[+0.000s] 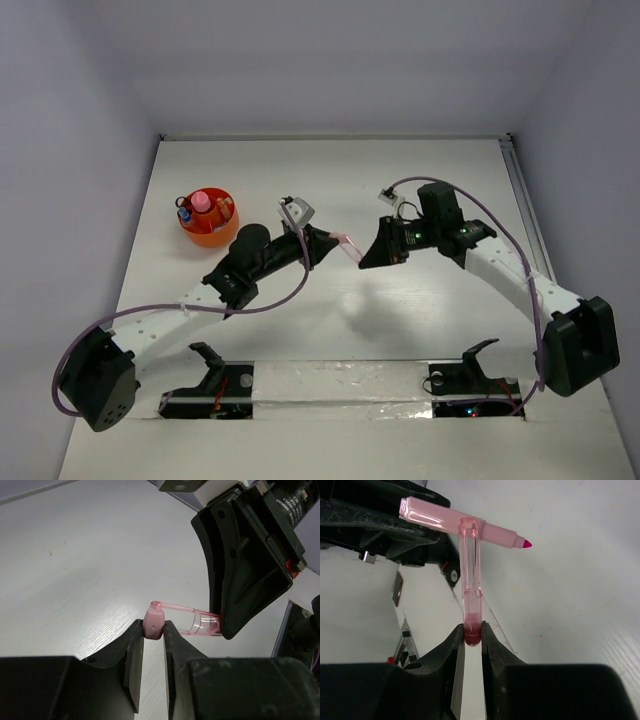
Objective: Sort the stationery into containers
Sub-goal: Close the pen cap on the pen.
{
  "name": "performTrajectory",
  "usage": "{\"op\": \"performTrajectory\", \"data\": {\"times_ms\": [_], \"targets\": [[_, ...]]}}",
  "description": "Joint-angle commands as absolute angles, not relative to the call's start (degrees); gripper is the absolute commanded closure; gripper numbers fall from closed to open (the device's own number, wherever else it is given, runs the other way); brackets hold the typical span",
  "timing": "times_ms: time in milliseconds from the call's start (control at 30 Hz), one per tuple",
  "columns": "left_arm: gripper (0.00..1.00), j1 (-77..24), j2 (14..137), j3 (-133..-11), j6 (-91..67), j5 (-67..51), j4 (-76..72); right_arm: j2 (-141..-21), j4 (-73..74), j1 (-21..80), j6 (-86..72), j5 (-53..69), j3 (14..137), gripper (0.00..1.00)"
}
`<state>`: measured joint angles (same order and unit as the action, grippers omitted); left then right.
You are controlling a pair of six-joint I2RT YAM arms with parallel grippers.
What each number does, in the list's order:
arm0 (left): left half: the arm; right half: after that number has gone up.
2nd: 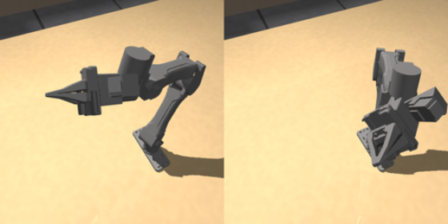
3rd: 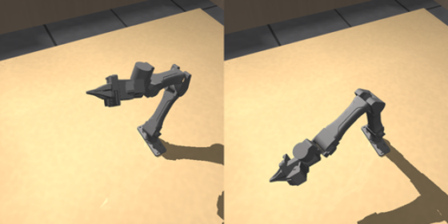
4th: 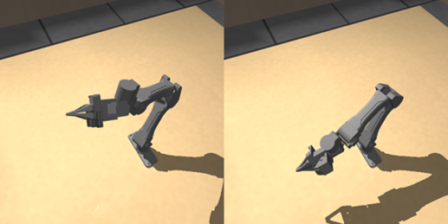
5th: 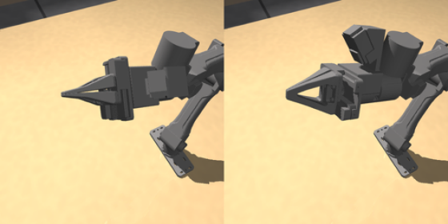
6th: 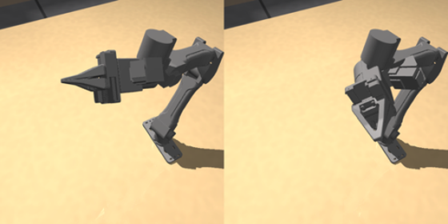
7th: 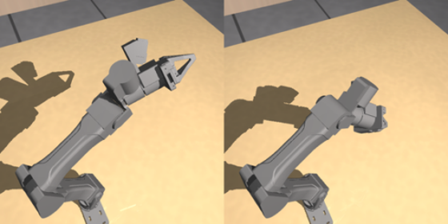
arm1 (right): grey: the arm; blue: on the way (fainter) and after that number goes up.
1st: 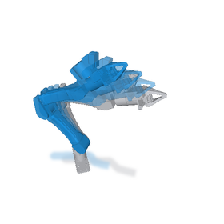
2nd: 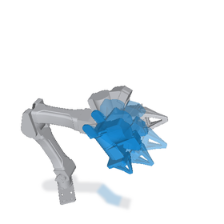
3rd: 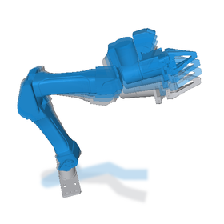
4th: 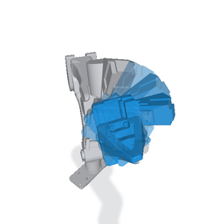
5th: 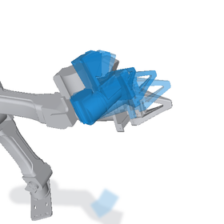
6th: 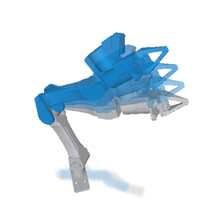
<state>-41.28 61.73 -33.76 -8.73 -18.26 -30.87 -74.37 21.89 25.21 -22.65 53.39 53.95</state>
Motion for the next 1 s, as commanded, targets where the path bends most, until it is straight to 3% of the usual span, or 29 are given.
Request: {"op": "performTrajectory", "data": {"times_ms": [0, 267, 467, 967], "targets": [[1.0, -41.5, 57.1, -37.5, -12.6, -14.3, -33.2, -69.6, 21.5, 25.7, -20.9, 45.8, 56.2, 1.0], [1.0, -41.5, 46.7, -35.3, -23.7, -8.4, -33.3, -64.2, 10.6, 25.7, -22.5, 35.6, 52.4, 1.0], [1.0, -41.5, 40.3, -28.9, -34.7, -7.4, -40.3, -65.3, 1.3, 25.7, -23.8, 38.0, 51.7, 1.0], [1.0, -41.5, 34.7, -20.0, -43.7, -6.0, -59.0, -64.7, -13.6, 28.6, -28.4, 42.4, 46.5, 1.0]]}}
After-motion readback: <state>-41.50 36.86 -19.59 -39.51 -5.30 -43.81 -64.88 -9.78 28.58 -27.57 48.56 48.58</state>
